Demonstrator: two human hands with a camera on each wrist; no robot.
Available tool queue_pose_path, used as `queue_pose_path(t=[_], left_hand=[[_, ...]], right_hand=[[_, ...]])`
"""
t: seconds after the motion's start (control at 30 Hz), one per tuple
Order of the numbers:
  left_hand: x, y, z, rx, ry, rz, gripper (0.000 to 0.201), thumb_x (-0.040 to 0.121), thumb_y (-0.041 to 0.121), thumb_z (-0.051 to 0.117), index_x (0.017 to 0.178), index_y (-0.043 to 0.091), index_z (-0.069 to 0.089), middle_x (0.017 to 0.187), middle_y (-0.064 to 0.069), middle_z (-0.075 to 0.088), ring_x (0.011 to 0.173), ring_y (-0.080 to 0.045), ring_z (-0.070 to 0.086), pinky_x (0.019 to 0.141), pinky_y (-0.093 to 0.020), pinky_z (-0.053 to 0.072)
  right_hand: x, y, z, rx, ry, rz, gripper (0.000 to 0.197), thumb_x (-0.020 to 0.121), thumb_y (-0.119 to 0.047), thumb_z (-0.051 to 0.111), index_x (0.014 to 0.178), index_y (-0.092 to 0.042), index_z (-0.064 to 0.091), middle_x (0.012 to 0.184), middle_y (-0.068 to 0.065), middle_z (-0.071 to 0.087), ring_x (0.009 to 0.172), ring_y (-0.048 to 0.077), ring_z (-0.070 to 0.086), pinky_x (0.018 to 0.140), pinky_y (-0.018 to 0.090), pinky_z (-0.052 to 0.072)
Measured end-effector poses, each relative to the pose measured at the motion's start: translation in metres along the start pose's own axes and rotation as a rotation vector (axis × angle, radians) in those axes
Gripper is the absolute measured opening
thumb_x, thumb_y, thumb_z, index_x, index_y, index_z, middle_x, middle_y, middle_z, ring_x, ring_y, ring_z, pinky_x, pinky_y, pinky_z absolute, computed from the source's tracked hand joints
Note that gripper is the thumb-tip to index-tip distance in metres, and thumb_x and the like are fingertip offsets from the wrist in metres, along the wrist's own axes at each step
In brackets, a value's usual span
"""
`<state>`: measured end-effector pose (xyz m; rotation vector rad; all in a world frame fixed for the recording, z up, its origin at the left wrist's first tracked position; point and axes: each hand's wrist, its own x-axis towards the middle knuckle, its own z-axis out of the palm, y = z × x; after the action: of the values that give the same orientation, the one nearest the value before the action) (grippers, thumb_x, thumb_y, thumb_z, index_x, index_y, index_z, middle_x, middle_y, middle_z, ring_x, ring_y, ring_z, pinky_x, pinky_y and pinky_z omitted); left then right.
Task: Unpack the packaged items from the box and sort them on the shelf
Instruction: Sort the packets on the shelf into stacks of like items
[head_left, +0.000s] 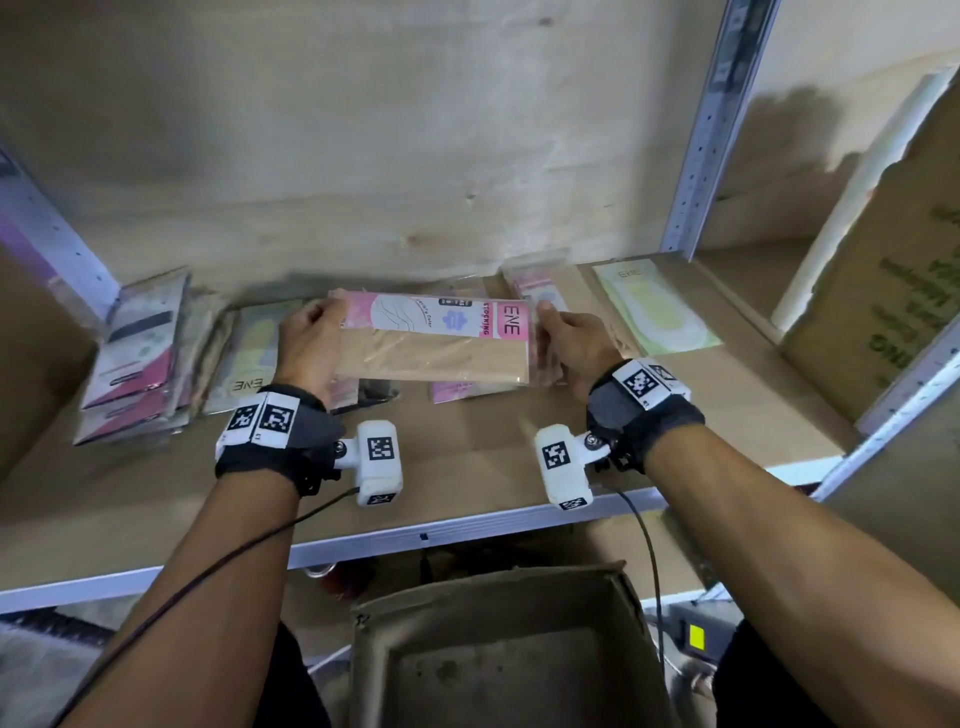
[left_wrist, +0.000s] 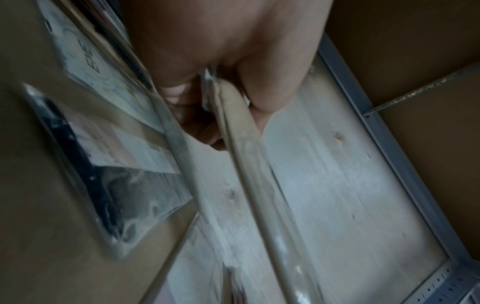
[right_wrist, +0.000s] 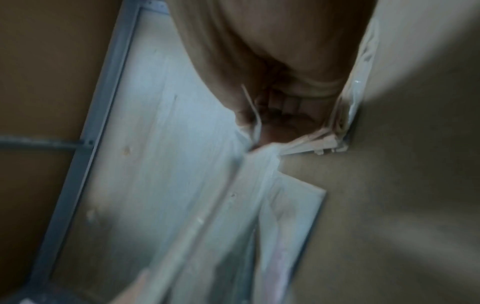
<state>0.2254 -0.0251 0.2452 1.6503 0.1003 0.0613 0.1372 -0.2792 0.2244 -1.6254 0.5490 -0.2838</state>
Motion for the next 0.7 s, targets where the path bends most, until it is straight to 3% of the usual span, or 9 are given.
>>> queue_pose_path(t=[0.1,0.17,0.23,0.3,0.33,0.43,0.57,0.7], left_hand=[[0.002,0.001,0.007,0.030,0.012,0.006,0.030,0.093,0.043,0.059,0.076,0.019,0.063,0.095,-0.008,0.066,0.088,-0.023,0.060,0.094,-0.057,0.051],[0.003,0.001,0.008,0.056,0.033,-0.021,0.034,0.091,0.049,0.059,0.074,0.020,0.060,0.093,-0.006,0.063,0.088,-0.023,0.058,0.094,-0.057,0.053],[0.005,-0.001,0.009,0.064,0.052,-0.028,0.037,0.092,0.051,0.058,0.072,0.020,0.058,0.088,-0.001,0.062,0.082,-0.022,0.059,0.090,-0.049,0.056],[0.006,-0.001,0.011,0.103,0.056,0.003,0.039,0.094,0.051,0.056,0.075,0.018,0.063,0.089,-0.001,0.065,0.078,-0.020,0.061,0.085,-0.042,0.056],[0.006,-0.001,0.012,0.137,0.058,0.023,0.041,0.095,0.051,0.054,0.079,0.015,0.065,0.092,-0.004,0.066,0.082,-0.023,0.063,0.087,-0.044,0.056],[0.007,-0.002,0.013,0.252,0.101,0.084,0.045,0.097,0.049,0.049,0.089,0.008,0.067,0.105,-0.019,0.069,0.103,-0.039,0.065,0.090,-0.047,0.053],[0.008,-0.001,0.008,0.384,0.199,0.158,0.047,0.101,0.044,0.043,0.085,0.005,0.062,0.107,-0.026,0.066,0.095,-0.038,0.060,0.080,-0.038,0.044],[0.004,0.002,0.007,0.402,0.220,0.194,0.043,0.102,0.041,0.043,0.080,0.007,0.057,0.103,-0.026,0.066,0.098,-0.038,0.060,0.078,-0.034,0.040]], right_hand=[[0.003,-0.006,0.000,-0.397,0.124,-0.190,0.055,0.106,-0.041,0.036,0.071,-0.006,0.059,0.078,0.015,0.064,0.071,0.027,0.060,0.065,0.032,0.047],[0.006,-0.011,-0.001,-0.370,0.141,-0.224,0.057,0.106,-0.045,0.034,0.068,-0.009,0.057,0.071,0.012,0.065,0.059,0.025,0.062,0.056,0.029,0.051],[0.008,-0.015,-0.003,-0.285,0.183,-0.233,0.056,0.105,-0.047,0.035,0.065,-0.013,0.054,0.057,0.007,0.062,0.038,0.017,0.056,0.041,0.024,0.047],[0.008,-0.018,-0.006,-0.199,0.202,-0.227,0.055,0.104,-0.048,0.039,0.066,-0.012,0.055,0.049,0.004,0.059,0.028,0.012,0.048,0.034,0.021,0.042],[0.008,-0.019,-0.008,-0.162,0.206,-0.223,0.054,0.103,-0.048,0.040,0.067,-0.011,0.055,0.047,0.004,0.057,0.026,0.011,0.046,0.032,0.018,0.039],[0.002,-0.021,-0.010,-0.074,0.111,-0.213,0.048,0.102,-0.045,0.046,0.072,-0.009,0.057,0.050,0.006,0.058,0.030,0.015,0.048,0.035,0.020,0.043],[-0.006,-0.018,-0.012,0.078,-0.147,-0.216,0.029,0.098,-0.028,0.062,0.077,-0.011,0.052,0.058,0.008,0.059,0.039,0.016,0.051,0.041,0.024,0.047],[-0.007,-0.012,-0.010,-0.090,-0.032,-0.202,0.033,0.103,-0.027,0.050,0.083,-0.002,0.061,0.062,0.010,0.061,0.046,0.022,0.056,0.051,0.038,0.055]])
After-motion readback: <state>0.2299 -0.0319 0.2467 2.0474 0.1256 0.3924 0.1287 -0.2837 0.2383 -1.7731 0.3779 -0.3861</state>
